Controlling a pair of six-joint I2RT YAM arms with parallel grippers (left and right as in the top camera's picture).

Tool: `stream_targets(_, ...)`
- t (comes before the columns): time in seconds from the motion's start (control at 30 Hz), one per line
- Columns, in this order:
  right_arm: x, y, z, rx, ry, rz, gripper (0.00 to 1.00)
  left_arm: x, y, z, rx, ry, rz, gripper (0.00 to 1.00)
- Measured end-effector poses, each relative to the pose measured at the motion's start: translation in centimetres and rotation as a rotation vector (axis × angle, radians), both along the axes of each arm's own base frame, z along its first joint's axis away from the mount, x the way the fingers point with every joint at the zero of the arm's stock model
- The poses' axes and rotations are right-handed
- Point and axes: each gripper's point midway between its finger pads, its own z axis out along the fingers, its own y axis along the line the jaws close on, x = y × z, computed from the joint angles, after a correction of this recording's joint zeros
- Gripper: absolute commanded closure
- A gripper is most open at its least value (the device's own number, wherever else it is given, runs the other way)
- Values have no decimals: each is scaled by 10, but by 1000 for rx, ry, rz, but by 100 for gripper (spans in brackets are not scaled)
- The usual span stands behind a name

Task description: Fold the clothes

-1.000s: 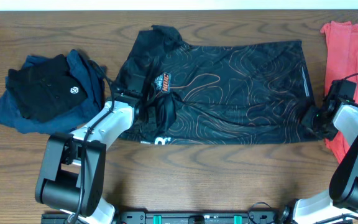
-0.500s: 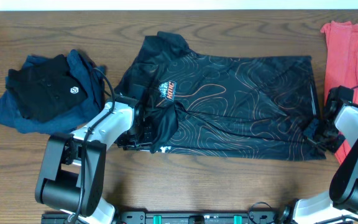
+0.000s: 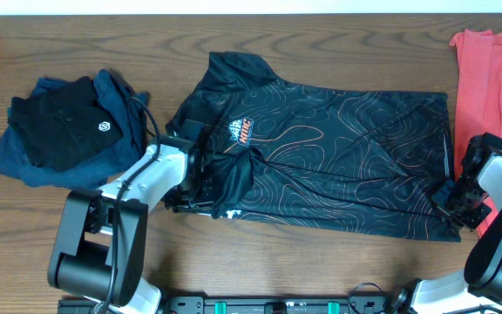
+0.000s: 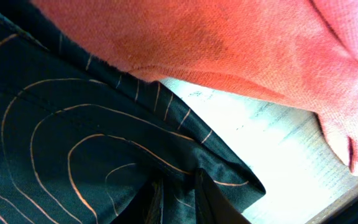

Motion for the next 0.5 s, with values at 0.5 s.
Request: stream_targets(0.5,7,-9,0,-45,-33,-3,79,48,4,59,-3,-375,10,43)
